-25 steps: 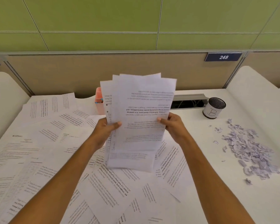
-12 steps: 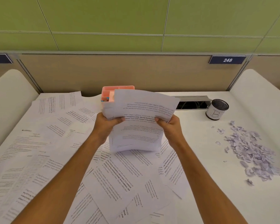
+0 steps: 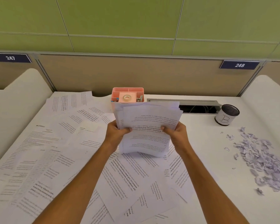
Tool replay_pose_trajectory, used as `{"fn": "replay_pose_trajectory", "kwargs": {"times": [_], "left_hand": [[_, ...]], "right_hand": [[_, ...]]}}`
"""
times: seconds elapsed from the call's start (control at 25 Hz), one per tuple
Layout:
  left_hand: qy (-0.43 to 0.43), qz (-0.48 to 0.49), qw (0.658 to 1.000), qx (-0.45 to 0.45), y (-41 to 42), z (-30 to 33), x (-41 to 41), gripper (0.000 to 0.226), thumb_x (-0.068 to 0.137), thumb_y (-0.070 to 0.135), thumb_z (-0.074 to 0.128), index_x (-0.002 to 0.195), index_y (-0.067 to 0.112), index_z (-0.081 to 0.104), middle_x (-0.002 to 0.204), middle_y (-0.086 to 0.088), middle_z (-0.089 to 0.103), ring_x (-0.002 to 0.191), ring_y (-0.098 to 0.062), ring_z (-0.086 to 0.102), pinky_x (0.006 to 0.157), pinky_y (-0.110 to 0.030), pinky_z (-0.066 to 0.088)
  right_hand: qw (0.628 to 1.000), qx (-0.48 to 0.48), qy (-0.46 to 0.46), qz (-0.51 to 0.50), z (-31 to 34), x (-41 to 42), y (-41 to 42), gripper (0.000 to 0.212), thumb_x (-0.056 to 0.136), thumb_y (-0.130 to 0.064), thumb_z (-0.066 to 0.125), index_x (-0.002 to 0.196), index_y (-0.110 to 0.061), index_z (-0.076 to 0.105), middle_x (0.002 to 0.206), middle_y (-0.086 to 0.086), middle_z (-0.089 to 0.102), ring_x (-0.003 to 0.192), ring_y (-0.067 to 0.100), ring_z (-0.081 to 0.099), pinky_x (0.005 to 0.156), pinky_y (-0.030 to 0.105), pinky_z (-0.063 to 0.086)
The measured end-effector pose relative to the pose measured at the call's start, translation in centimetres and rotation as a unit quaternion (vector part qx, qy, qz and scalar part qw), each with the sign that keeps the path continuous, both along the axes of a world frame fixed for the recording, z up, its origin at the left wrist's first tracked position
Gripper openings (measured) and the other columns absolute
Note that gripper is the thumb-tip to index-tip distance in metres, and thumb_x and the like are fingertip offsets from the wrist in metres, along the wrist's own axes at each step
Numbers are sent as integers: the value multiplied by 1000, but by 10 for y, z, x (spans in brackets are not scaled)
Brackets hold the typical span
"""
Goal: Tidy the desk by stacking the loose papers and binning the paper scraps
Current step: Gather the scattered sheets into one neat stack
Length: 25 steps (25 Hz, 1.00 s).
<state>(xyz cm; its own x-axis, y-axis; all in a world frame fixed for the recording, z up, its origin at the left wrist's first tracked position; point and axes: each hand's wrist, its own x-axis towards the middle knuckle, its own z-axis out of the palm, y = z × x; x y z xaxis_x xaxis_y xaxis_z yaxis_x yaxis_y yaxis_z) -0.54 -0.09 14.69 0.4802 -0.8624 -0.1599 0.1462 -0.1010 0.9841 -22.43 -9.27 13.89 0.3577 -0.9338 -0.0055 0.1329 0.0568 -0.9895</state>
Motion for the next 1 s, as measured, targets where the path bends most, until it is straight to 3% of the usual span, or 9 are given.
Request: {"fn": "replay_pose_trajectory", "kwargs": {"times": [0.16, 0.4, 0.6, 0.8, 1.0], "left_hand": [[11, 1, 999, 45, 3, -9, -6, 33, 71, -17, 67, 90, 10, 66, 92, -10, 70, 92, -29, 65, 69, -32, 53], [-17, 9, 998, 52, 3, -7, -7, 34, 73, -18, 61, 85, 13, 65, 90, -8, 69, 88, -24, 65, 70, -32, 53], [-10, 5, 996, 94, 12, -26, -15, 34, 73, -18, 59, 95, 7, 66, 90, -7, 69, 90, -24, 62, 65, -27, 49], [-12, 20, 997, 71, 15, -21, -16, 33, 74, -16, 61, 93, 9, 67, 94, -10, 70, 89, -23, 64, 66, -28, 51], [-16, -24, 994, 109, 28, -36, -19, 39, 75, -12, 65, 107, 11, 66, 105, -7, 70, 103, -26, 61, 77, -28, 50]], "right_hand": [[998, 19, 47, 33, -9, 0, 2, 34, 77, 8, 71, 105, -12, 67, 106, 3, 73, 99, 22, 69, 87, 40, 57], [999, 12, 21, 23, -12, -8, 7, 34, 79, 4, 71, 111, -8, 65, 107, 3, 73, 97, 18, 70, 77, 29, 58], [996, 41, 62, 47, -27, -9, 14, 29, 82, 0, 71, 109, -10, 67, 109, 3, 72, 104, 22, 67, 89, 37, 56], [997, -2, 65, 46, -19, -15, 20, 21, 86, -6, 68, 106, -12, 68, 105, -1, 73, 97, 15, 69, 77, 27, 58], [985, -17, 148, 83, -37, -24, 30, 22, 91, -12, 64, 110, -23, 67, 111, -6, 70, 105, 17, 63, 89, 35, 55]]}}
